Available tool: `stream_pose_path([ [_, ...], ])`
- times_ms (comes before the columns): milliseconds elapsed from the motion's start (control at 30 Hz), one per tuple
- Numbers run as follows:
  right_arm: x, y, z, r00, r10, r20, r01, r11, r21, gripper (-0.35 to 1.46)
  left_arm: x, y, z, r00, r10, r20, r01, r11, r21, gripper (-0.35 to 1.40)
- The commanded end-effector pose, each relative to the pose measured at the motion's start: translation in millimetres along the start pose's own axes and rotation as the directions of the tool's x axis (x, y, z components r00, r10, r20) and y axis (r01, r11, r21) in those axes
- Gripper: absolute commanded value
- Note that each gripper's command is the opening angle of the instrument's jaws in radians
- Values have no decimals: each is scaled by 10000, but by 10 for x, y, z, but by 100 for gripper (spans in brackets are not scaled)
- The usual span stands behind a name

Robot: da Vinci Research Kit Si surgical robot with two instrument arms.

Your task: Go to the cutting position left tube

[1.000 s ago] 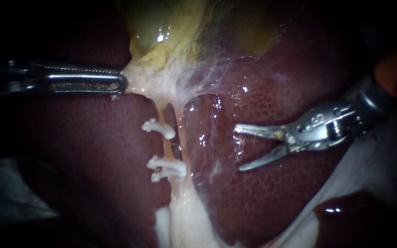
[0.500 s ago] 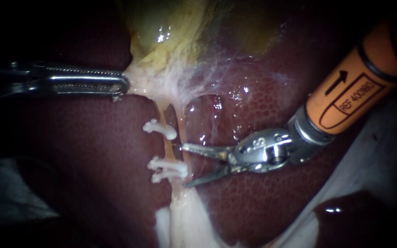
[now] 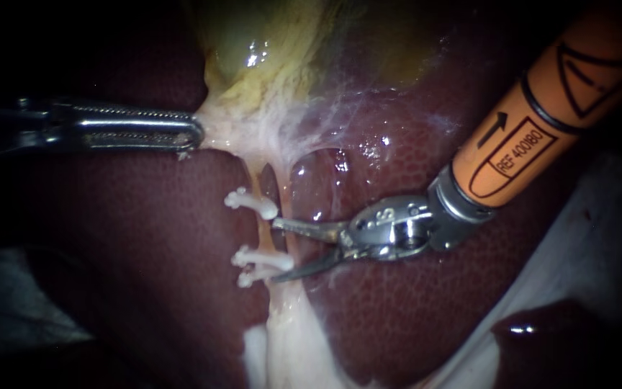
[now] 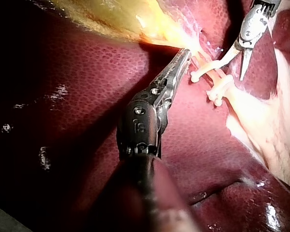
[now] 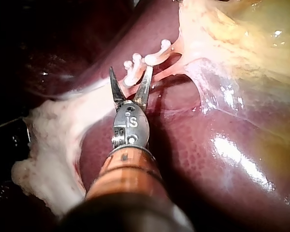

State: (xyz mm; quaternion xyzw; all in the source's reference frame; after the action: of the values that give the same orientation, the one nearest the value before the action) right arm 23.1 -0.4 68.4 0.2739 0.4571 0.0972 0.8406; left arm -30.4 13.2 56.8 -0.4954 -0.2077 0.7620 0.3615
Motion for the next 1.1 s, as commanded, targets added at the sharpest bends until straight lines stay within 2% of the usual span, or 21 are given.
stream_pose_path([
  [33, -2, 2, 3, 10000, 65, 11, -65, 9999, 82, 145, 0, 0, 0, 10000, 0, -1, 0, 10000, 4, -35],
  [333, -13, 15, 20, 9997, 253, 63, -255, 9985, 476, 144, 0, 0, 0, 10000, 1, -2, -1, 10000, 5, -35],
  [500, -12, 18, 24, 9989, 273, -377, -240, 9960, 860, 144, 0, 0, 0, 10000, 1, -2, -1, 10000, 6, -35],
  [667, -6, 18, 30, 9962, 257, -828, -140, 9902, 1390, 142, 0, 1, 0, 10000, 0, -2, 0, 10000, 7, -35],
  [900, 7, 17, 45, 9923, 452, -1154, -229, 9819, 1879, 135, 0, 1, 2, 10000, -2, -4, 2, 10000, 14, -35],
  [1100, 22, 20, 64, 9861, 767, -1474, -500, 9829, 1773, 135, 1, 1, 3, 10000, -5, -5, 5, 10000, 19, -35],
])
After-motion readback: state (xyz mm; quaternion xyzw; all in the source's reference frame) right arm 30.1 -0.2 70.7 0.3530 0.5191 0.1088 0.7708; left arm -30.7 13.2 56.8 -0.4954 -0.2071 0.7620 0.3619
